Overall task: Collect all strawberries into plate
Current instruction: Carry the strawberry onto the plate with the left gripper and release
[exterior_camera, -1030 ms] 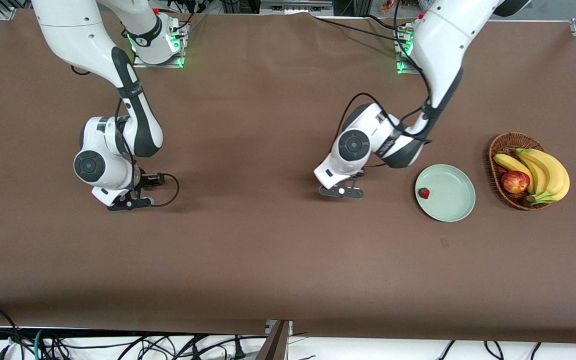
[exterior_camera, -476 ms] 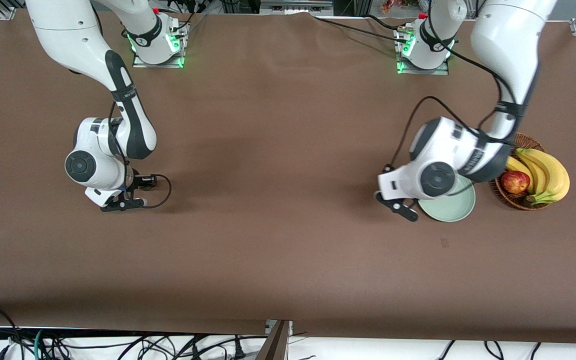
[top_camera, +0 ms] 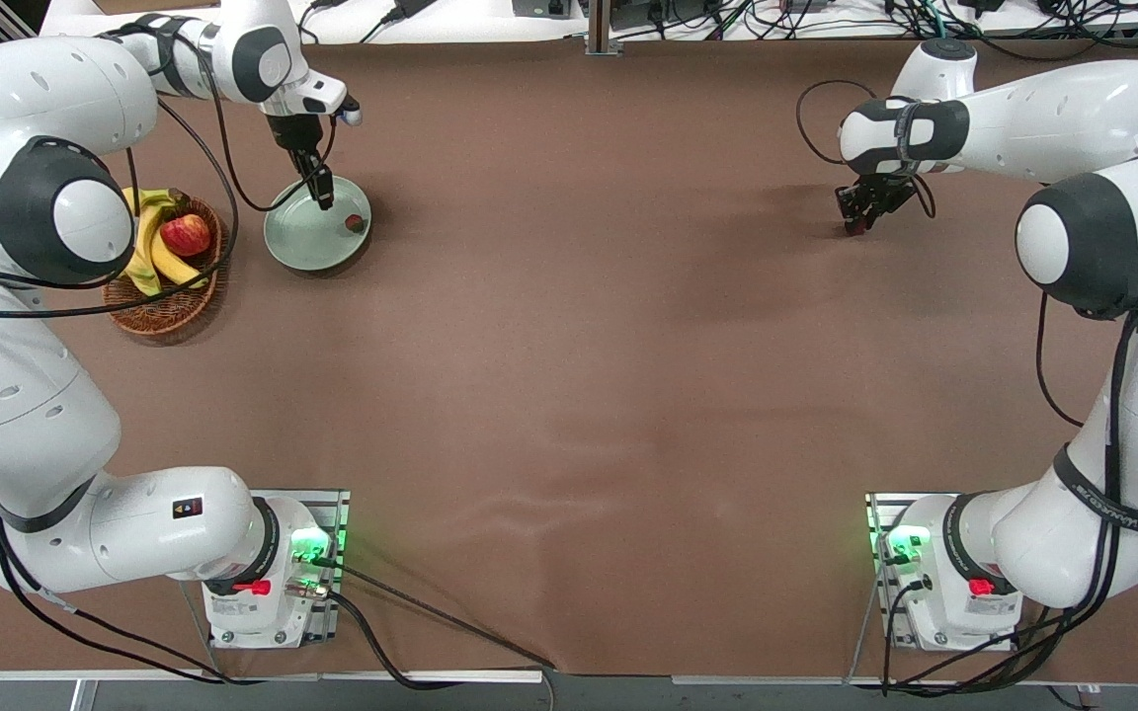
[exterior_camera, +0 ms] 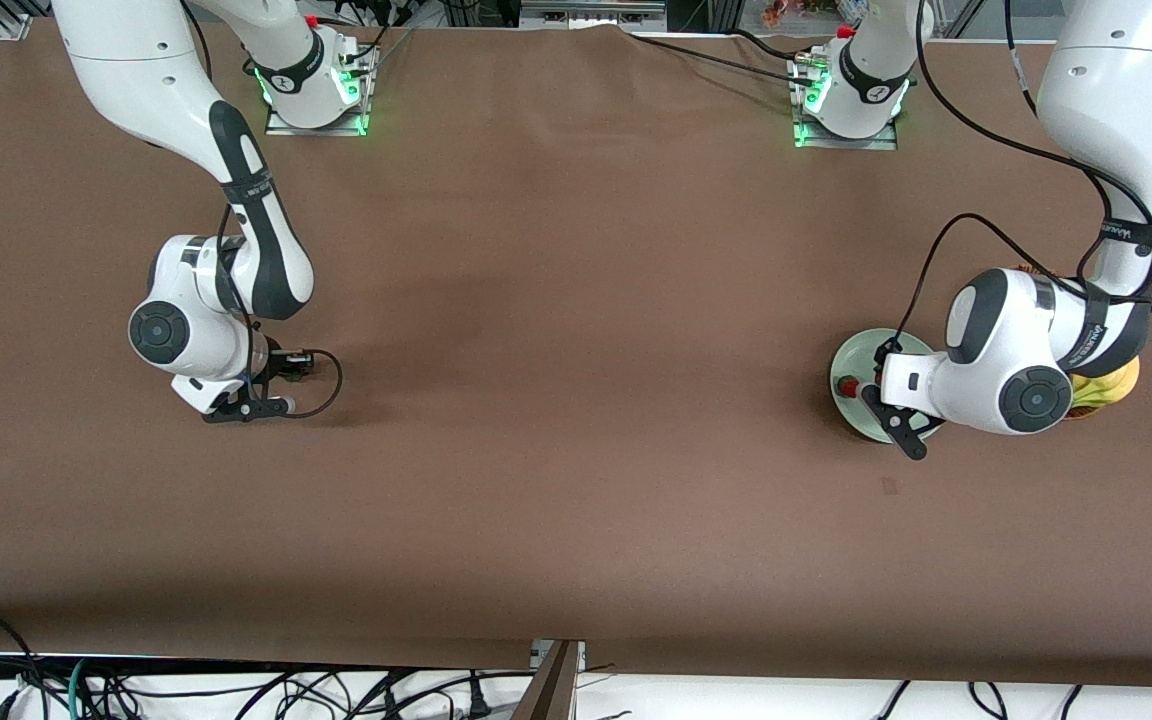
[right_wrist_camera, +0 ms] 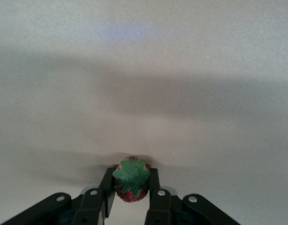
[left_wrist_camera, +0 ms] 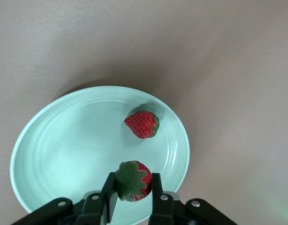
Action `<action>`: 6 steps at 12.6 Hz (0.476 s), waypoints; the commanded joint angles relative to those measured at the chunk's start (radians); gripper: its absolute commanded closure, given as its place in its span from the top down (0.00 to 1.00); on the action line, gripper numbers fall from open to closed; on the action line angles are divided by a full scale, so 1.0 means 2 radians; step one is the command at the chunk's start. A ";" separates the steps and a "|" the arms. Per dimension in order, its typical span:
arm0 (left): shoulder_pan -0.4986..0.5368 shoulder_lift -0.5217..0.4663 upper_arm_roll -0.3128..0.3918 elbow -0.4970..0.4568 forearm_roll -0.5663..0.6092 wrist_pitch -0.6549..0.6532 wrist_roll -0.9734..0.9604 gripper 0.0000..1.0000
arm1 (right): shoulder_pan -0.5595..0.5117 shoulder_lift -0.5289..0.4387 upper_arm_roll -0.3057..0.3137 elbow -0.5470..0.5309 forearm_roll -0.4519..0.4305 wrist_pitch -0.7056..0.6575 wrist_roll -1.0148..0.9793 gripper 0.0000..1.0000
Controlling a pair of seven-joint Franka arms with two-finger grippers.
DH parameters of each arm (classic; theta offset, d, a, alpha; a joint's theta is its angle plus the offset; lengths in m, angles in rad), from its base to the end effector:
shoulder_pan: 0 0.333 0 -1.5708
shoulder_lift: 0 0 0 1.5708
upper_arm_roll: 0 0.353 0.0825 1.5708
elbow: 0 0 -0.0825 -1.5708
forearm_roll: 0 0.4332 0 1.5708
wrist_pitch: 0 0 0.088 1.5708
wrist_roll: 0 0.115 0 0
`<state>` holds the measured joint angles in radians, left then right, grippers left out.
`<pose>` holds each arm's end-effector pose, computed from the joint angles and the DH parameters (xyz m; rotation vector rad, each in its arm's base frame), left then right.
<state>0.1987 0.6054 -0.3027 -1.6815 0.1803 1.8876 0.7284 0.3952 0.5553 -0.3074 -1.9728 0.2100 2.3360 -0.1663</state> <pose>0.6882 -0.0393 0.2289 2.6704 -1.2931 -0.5150 0.6389 0.0625 0.1684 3.1077 0.1970 -0.2450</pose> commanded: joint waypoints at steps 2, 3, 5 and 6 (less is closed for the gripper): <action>0.001 0.005 -0.009 -0.009 0.015 0.010 0.014 0.37 | 0.003 -0.007 0.037 0.035 0.064 -0.004 0.007 0.15; 0.001 0.005 -0.009 -0.009 0.015 0.011 0.013 0.99 | 0.008 0.004 0.054 0.059 0.098 -0.004 0.013 0.15; -0.004 -0.001 -0.014 -0.009 0.015 0.006 0.012 1.00 | 0.013 0.044 0.093 0.127 0.147 -0.002 0.064 0.16; -0.004 -0.002 -0.014 -0.009 0.014 0.006 0.009 1.00 | 0.013 0.064 0.116 0.158 0.164 0.002 0.091 0.17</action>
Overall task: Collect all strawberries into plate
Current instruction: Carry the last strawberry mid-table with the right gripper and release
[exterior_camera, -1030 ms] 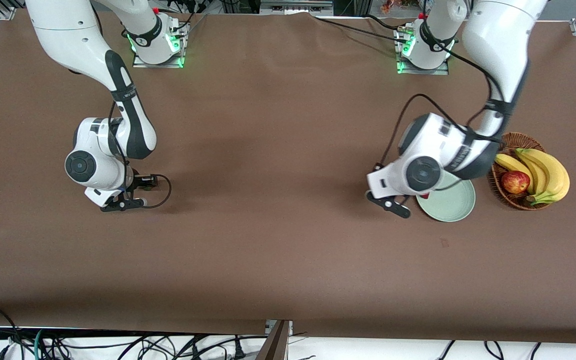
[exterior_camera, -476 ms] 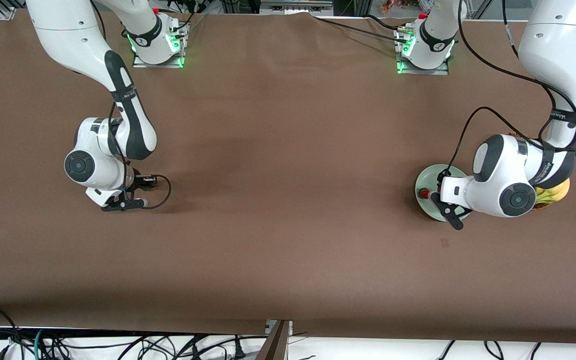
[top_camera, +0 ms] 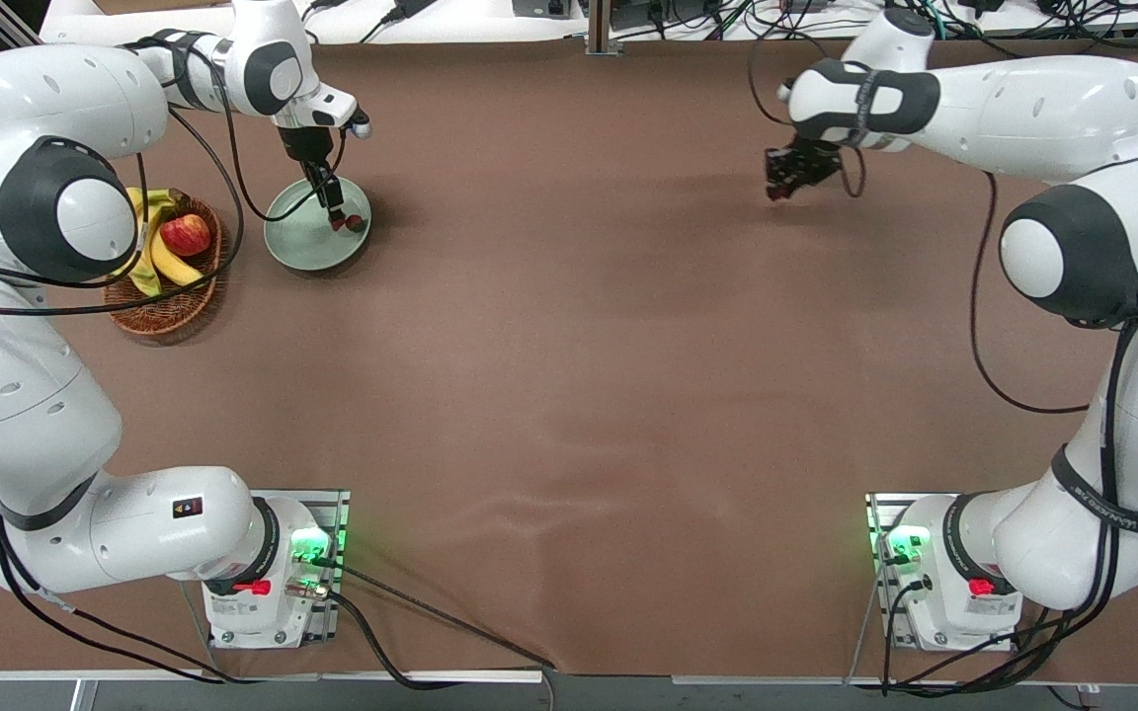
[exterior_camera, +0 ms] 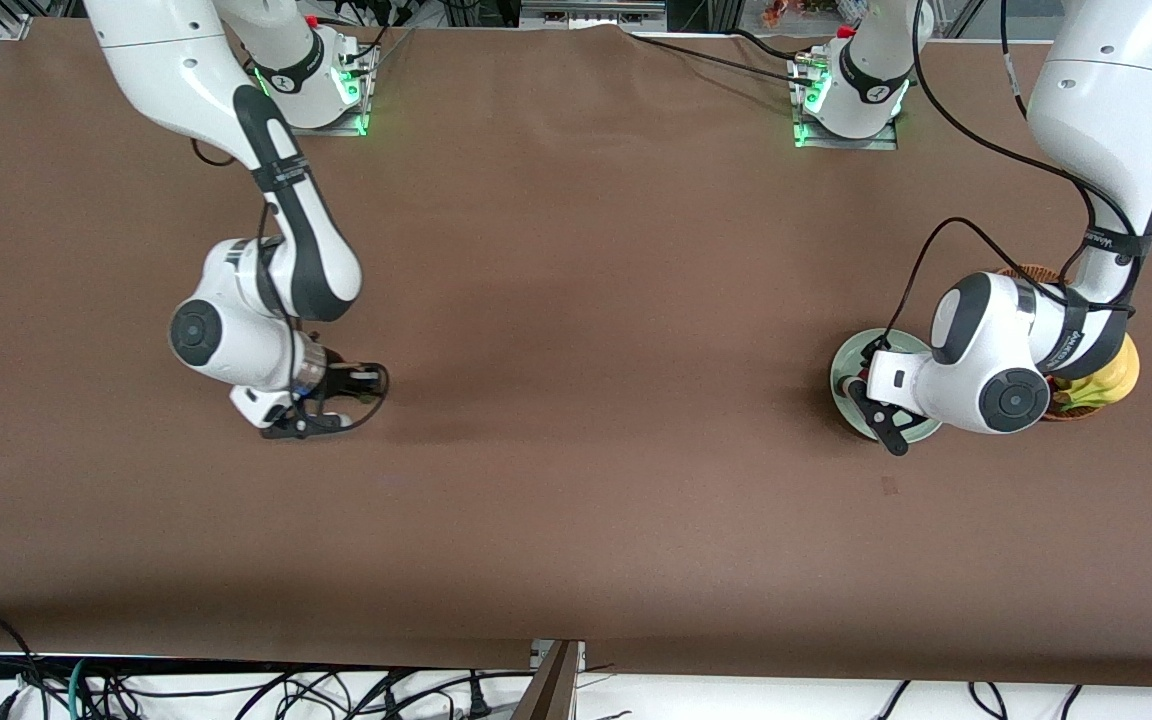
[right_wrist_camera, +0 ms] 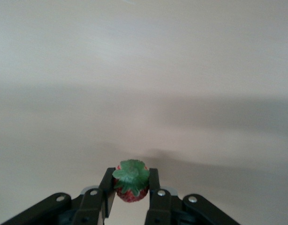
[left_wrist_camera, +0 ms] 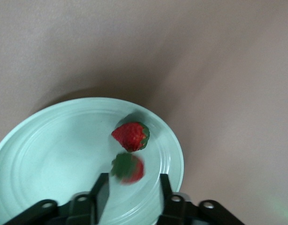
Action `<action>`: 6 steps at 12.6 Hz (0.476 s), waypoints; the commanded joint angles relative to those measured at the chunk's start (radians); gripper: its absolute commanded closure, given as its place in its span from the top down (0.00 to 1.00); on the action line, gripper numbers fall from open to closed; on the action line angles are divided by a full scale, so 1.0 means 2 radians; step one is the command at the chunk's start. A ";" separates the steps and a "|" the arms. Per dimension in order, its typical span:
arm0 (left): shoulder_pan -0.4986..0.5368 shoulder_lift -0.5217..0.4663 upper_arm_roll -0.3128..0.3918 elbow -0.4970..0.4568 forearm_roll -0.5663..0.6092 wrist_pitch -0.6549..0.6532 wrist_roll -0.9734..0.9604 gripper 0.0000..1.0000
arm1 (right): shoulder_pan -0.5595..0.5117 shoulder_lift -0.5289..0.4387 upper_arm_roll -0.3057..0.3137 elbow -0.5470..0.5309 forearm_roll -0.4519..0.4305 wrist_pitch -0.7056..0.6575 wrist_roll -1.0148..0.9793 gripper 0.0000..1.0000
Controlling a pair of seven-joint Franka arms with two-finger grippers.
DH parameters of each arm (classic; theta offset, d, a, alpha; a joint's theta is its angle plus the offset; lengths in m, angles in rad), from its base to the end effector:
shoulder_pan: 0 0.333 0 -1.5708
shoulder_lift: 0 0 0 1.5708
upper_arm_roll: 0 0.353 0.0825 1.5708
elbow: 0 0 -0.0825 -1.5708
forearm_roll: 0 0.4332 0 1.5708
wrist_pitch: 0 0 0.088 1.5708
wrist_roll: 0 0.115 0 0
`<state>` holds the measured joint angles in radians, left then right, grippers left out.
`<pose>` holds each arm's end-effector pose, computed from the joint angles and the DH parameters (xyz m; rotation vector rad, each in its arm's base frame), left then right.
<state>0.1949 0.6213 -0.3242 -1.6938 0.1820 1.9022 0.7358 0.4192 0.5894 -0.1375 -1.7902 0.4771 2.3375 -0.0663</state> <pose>0.6833 -0.0565 0.2160 2.6329 -1.3316 -0.5180 0.6761 0.2133 0.2099 -2.8843 -0.0448 0.0794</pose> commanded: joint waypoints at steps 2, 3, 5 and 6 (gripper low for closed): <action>-0.002 -0.012 -0.004 -0.001 0.013 -0.002 0.005 1.00 | 0.004 0.083 0.076 0.126 0.087 0.020 0.087 0.18; -0.002 -0.013 -0.004 0.002 0.013 -0.003 0.003 1.00 | 0.016 0.094 0.093 0.140 0.109 0.053 0.091 0.18; -0.003 -0.021 -0.011 0.008 0.005 -0.008 -0.001 1.00 | 0.060 0.122 0.111 0.156 0.148 0.143 0.122 0.18; -0.003 -0.022 -0.021 0.018 0.004 -0.019 -0.013 1.00 | 0.095 0.142 0.121 0.177 0.167 0.197 0.152 0.18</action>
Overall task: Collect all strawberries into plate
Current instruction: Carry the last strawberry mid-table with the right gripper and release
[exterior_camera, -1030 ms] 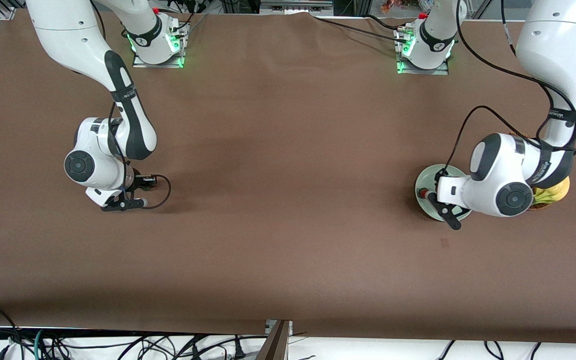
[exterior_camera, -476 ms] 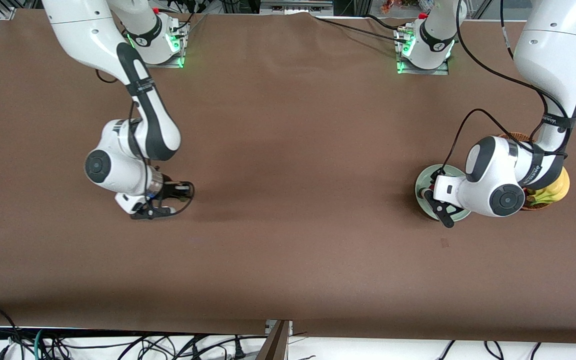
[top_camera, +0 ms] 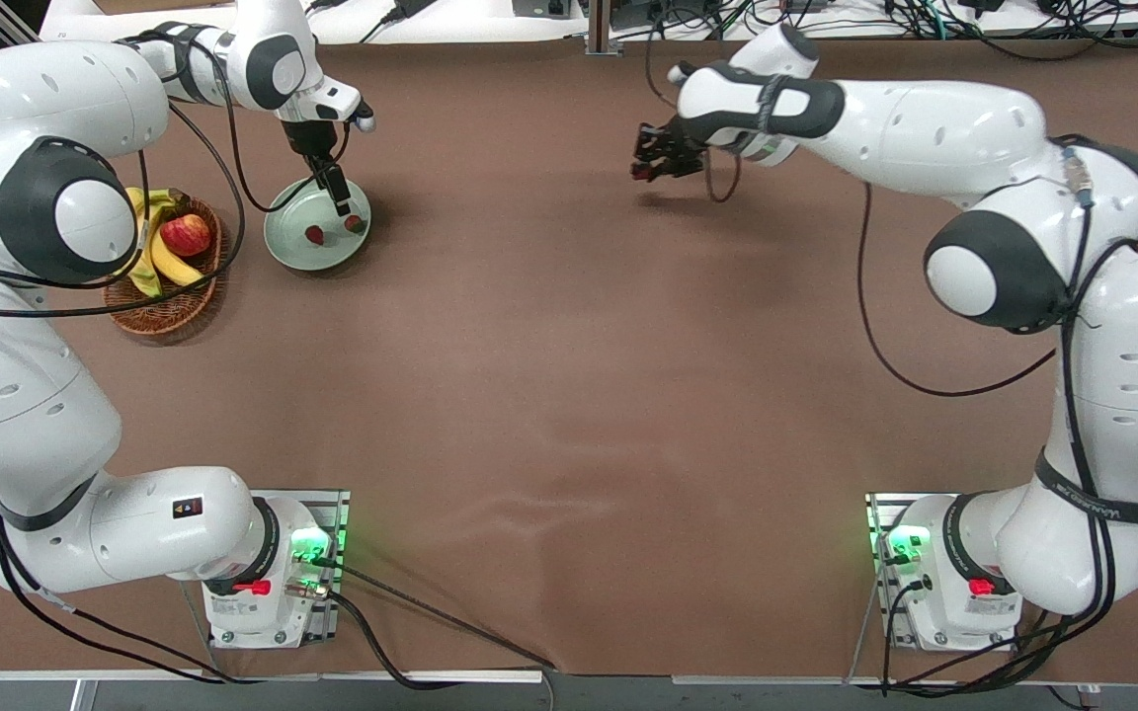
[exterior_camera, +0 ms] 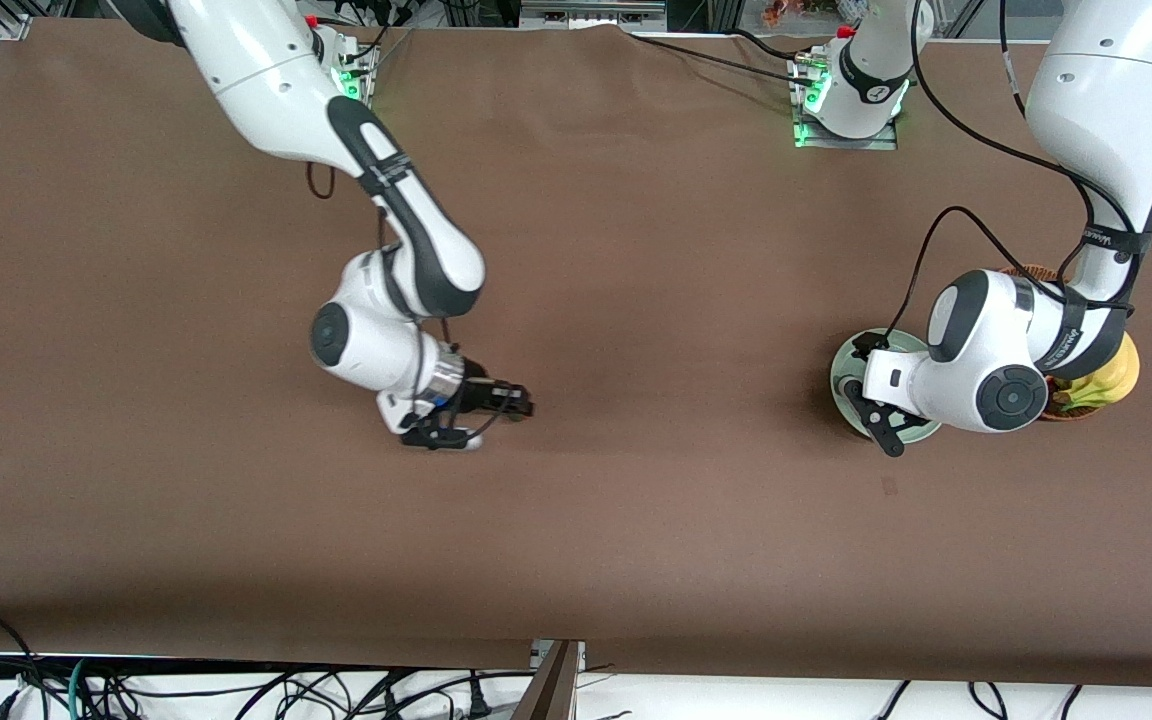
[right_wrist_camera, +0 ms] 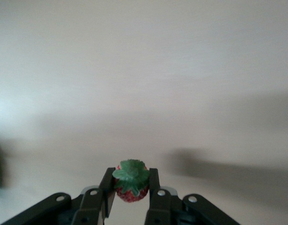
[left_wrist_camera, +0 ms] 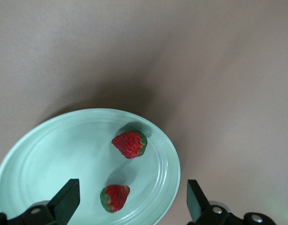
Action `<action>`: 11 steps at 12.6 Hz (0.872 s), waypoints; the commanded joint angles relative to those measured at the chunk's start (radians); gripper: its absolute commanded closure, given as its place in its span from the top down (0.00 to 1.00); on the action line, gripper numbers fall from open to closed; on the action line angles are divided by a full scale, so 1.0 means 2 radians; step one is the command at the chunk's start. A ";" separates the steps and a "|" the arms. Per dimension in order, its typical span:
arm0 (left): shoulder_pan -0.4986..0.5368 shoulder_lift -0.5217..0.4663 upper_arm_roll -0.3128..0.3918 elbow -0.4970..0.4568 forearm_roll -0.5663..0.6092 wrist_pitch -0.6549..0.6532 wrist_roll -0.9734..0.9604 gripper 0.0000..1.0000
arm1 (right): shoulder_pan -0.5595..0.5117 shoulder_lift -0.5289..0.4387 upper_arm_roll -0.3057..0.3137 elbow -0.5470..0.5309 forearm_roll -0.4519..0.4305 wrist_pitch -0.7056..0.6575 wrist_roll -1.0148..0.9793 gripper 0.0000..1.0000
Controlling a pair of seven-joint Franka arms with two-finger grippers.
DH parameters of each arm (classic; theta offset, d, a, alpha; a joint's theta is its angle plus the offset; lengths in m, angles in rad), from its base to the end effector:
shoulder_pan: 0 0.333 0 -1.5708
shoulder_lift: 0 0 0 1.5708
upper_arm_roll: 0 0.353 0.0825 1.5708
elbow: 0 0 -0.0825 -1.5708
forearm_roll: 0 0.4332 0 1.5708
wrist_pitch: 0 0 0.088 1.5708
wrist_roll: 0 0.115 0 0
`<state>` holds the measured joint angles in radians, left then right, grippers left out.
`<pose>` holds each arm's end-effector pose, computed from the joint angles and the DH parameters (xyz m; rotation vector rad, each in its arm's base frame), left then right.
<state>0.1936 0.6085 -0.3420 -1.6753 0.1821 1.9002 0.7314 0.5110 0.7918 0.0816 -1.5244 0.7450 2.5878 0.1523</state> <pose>0.6903 -0.0672 0.2341 2.6412 -1.3513 -0.4749 0.6725 0.4271 0.2001 -2.5547 0.2379 -0.0533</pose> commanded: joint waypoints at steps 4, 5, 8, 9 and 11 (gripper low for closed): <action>-0.007 -0.016 -0.035 0.040 -0.044 -0.050 -0.143 1.00 | 0.167 0.126 0.011 0.138 0.034 0.220 0.191 0.24; -0.011 -0.016 -0.042 0.042 -0.054 -0.050 -0.174 1.00 | 0.173 0.126 0.011 0.140 0.032 0.228 0.205 0.36; -0.020 -0.014 -0.051 0.055 -0.075 -0.048 -0.244 1.00 | 0.174 0.123 0.011 0.140 0.034 0.230 0.208 0.99; -0.022 -0.013 -0.051 0.061 -0.099 -0.049 -0.256 1.00 | 0.173 0.119 0.008 0.140 0.031 0.229 0.203 0.99; -0.021 -0.010 -0.051 0.065 -0.121 -0.046 -0.266 1.00 | 0.165 0.113 -0.014 0.129 0.014 0.219 0.197 0.99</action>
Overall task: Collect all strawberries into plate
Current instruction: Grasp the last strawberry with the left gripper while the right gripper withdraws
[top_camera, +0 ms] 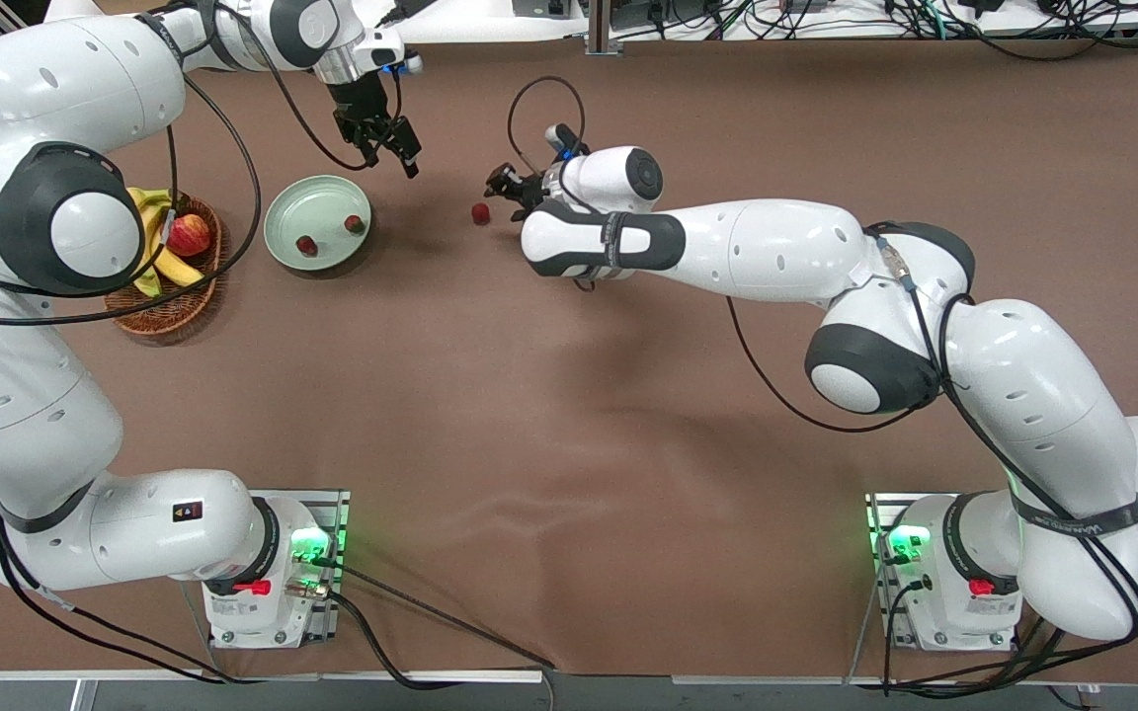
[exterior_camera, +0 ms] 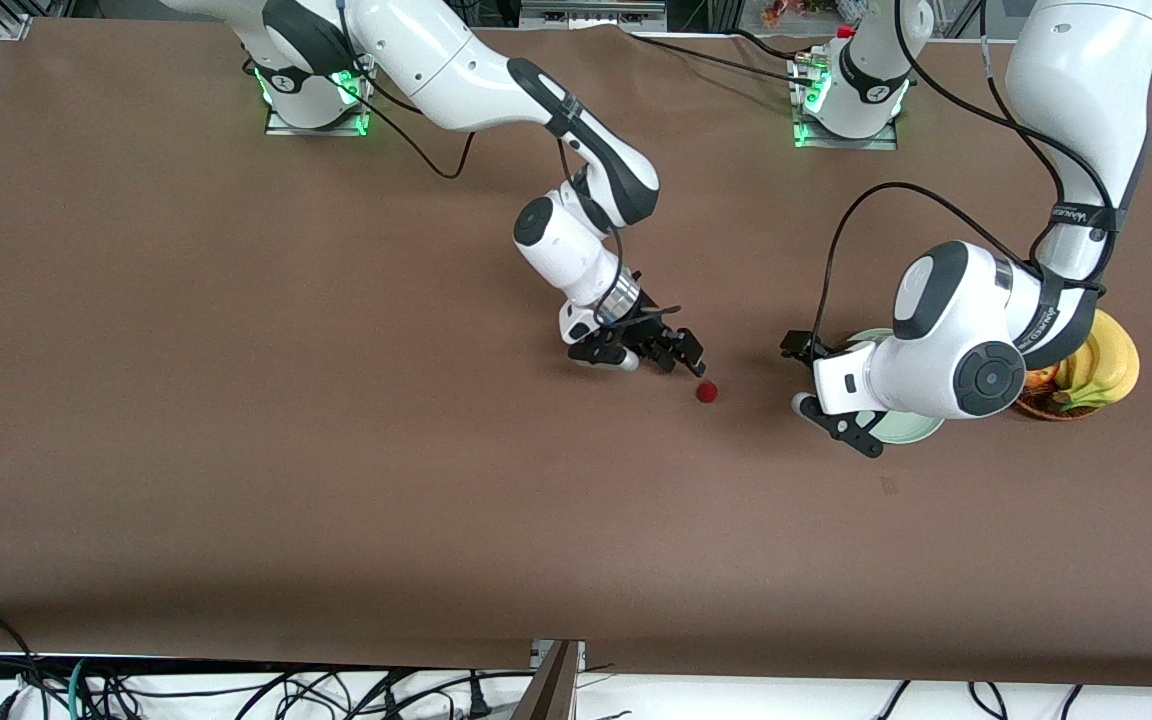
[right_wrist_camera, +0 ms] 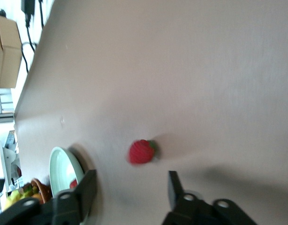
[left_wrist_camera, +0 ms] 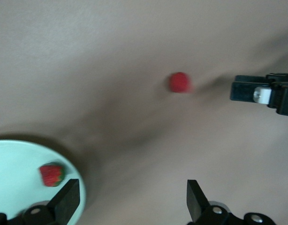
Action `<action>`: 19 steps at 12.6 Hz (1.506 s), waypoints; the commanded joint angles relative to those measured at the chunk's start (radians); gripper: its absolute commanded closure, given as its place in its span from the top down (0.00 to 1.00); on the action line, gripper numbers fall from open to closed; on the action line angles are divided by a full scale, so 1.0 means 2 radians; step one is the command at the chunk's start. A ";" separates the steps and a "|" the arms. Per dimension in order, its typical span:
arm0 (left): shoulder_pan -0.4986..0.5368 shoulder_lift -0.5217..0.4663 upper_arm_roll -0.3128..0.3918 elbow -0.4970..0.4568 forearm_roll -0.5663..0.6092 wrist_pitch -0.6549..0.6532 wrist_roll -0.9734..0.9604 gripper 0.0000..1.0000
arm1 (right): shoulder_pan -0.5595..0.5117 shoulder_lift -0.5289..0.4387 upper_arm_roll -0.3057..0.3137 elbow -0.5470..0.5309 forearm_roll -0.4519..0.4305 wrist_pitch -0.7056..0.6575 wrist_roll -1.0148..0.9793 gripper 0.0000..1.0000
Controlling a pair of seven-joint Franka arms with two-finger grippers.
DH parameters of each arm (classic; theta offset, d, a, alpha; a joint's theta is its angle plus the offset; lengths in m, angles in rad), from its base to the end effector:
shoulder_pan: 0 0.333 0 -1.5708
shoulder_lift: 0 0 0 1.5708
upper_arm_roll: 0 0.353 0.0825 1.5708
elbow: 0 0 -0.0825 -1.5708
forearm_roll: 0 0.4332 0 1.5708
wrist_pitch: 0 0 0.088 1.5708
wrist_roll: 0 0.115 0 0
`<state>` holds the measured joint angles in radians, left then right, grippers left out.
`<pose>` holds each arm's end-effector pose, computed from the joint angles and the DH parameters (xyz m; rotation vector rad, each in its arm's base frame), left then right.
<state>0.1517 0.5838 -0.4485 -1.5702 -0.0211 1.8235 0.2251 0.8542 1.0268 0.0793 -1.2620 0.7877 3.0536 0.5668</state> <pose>0.6976 -0.1713 0.3098 2.7722 -0.6809 -0.4104 0.5686 0.6381 0.1808 -2.2959 0.5370 -0.2883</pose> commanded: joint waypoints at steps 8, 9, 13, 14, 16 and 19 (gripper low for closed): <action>-0.040 0.049 0.008 0.003 0.033 0.183 -0.094 1.00 | -0.011 -0.043 -0.175 -0.012 -0.130 -0.248 -0.048 0.99; -0.042 0.068 0.007 0.005 0.063 0.231 -0.093 1.00 | -0.019 -0.054 -0.191 -0.012 -0.130 -0.288 -0.072 0.99; -0.071 0.100 0.010 0.007 0.077 0.292 -0.106 1.00 | -0.036 -0.128 -0.270 -0.012 -0.157 -0.485 -0.155 0.99; -0.083 0.102 0.011 0.008 0.076 0.292 -0.137 1.00 | -0.037 -0.146 -0.296 -0.012 -0.161 -0.538 -0.187 0.99; -0.087 0.106 0.012 0.005 0.089 0.298 -0.159 1.00 | -0.036 -0.176 -0.346 -0.012 -0.160 -0.621 -0.242 0.99; -0.083 0.128 0.013 0.004 0.158 0.332 -0.158 0.91 | -0.035 -0.226 -0.372 -0.013 -0.184 -0.694 -0.276 0.99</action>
<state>-0.0186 0.8073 -0.4277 -1.5770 0.2281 2.4560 -0.0794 0.7697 0.6443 -0.6591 -1.2605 0.4611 1.7303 0.0382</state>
